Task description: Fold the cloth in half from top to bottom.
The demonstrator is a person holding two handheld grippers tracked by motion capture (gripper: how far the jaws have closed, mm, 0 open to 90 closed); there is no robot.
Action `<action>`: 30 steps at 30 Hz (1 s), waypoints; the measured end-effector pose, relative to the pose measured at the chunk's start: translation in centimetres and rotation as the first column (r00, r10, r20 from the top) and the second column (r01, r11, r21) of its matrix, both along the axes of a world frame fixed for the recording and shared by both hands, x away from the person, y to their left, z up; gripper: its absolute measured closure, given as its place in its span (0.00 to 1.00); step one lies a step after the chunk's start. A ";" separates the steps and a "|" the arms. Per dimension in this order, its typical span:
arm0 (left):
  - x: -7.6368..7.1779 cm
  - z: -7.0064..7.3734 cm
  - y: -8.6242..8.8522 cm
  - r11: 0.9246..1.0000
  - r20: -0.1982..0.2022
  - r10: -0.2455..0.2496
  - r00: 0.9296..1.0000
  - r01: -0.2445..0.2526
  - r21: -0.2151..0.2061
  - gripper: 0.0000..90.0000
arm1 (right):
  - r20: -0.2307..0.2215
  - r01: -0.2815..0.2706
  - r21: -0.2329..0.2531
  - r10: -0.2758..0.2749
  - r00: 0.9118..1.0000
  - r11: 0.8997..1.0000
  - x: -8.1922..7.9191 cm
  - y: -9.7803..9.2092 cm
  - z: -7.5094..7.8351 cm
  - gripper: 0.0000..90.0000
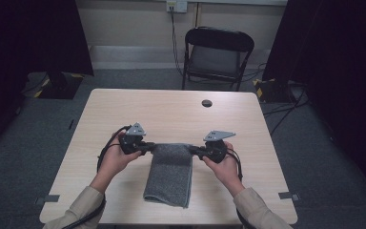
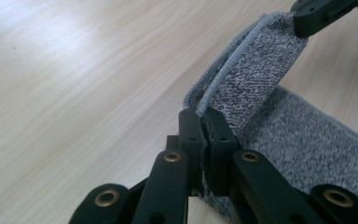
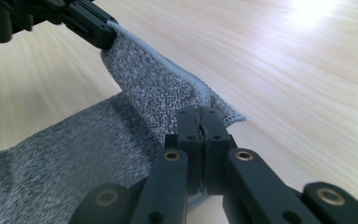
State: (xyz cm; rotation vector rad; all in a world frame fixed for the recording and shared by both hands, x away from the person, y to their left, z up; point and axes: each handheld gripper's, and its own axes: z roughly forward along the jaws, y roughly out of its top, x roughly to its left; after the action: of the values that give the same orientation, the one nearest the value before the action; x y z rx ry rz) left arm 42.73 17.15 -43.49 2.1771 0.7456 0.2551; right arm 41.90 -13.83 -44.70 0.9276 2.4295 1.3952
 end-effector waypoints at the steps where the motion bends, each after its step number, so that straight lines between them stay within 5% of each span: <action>1: -0.2 -0.3 0.0 1.000 -0.006 0.000 1.000 0.000 -0.002 0.97 | 0.003 -0.003 -0.007 0.003 1.000 1.000 -0.2 0.0 -0.1 0.99; 19: -2.5 -3.5 0.2 0.999 -0.075 -0.034 0.997 0.036 0.020 0.97 | -0.033 -0.056 -0.063 0.055 0.998 0.996 -3.1 0.2 -3.4 0.98; 30: -1.5 -4.2 -0.6 0.998 -0.084 -0.021 0.996 0.025 0.055 0.97 | -0.040 -0.040 -0.102 0.037 0.999 0.994 -2.4 0.5 -4.4 0.97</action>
State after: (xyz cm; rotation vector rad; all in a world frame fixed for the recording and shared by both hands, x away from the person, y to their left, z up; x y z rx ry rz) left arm 41.21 16.56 -47.68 2.2597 0.7676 0.1761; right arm 39.46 -13.29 -49.13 0.8955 2.5333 1.2616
